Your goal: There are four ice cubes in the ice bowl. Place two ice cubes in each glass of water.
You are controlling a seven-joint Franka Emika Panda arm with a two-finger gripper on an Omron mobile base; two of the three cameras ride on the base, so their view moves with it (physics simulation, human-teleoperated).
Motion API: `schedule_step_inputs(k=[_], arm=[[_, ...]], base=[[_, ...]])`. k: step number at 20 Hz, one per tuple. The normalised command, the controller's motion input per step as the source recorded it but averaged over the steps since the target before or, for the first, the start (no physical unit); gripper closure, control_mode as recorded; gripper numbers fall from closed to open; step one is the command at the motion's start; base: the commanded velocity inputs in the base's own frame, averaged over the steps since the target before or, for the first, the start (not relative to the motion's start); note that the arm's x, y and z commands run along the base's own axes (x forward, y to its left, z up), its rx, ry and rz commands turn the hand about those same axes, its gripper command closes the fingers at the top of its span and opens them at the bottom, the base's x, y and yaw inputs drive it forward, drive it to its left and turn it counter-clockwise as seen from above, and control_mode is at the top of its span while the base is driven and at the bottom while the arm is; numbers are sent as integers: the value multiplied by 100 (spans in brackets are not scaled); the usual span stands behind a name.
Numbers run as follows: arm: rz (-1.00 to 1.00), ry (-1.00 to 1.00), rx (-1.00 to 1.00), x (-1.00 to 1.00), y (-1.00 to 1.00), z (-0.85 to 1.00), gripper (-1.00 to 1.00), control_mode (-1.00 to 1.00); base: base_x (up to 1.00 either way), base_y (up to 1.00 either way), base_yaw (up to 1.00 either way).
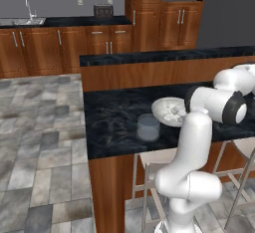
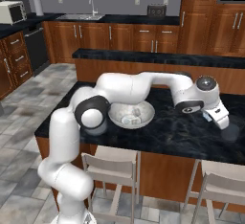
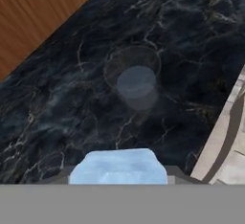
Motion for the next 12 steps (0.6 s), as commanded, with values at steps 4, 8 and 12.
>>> schedule_step_inputs(k=[4, 8, 12], arm=[[-5, -8, 0, 8, 0, 0, 100, -100], [-17, -15, 0, 10, -3, 0, 100, -100], [-17, -10, 0, 5, -13, 0, 100, -100]], base=[[0, 0, 0], [0, 0, 0], [0, 0, 0]])
